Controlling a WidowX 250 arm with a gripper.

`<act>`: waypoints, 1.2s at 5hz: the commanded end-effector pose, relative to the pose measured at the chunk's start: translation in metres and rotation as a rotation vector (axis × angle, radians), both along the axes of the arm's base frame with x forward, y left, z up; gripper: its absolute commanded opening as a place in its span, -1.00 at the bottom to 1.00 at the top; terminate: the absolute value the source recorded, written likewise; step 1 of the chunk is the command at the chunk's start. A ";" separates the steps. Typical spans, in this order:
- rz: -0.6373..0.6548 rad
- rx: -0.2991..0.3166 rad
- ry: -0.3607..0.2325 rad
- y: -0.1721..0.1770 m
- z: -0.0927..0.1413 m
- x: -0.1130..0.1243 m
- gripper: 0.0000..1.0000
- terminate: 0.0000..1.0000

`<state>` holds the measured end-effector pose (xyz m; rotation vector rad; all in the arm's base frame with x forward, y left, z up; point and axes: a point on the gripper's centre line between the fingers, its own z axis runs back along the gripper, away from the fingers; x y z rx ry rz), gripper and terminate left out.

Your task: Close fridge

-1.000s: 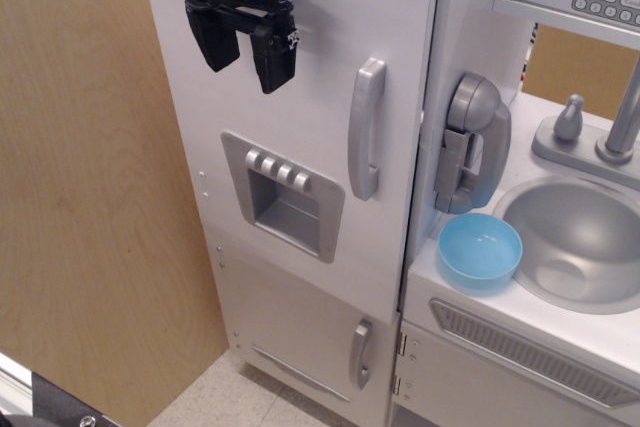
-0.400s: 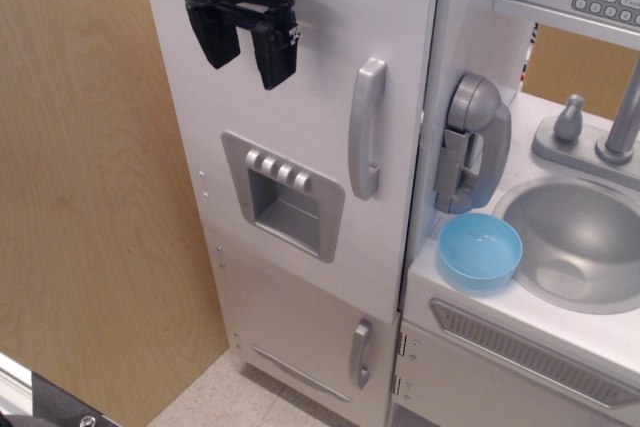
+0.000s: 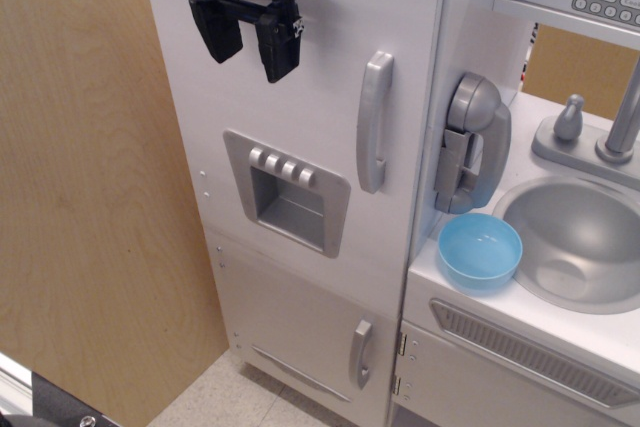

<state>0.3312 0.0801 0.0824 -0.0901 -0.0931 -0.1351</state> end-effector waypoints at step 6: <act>-0.101 0.020 -0.037 0.011 0.023 -0.054 1.00 1.00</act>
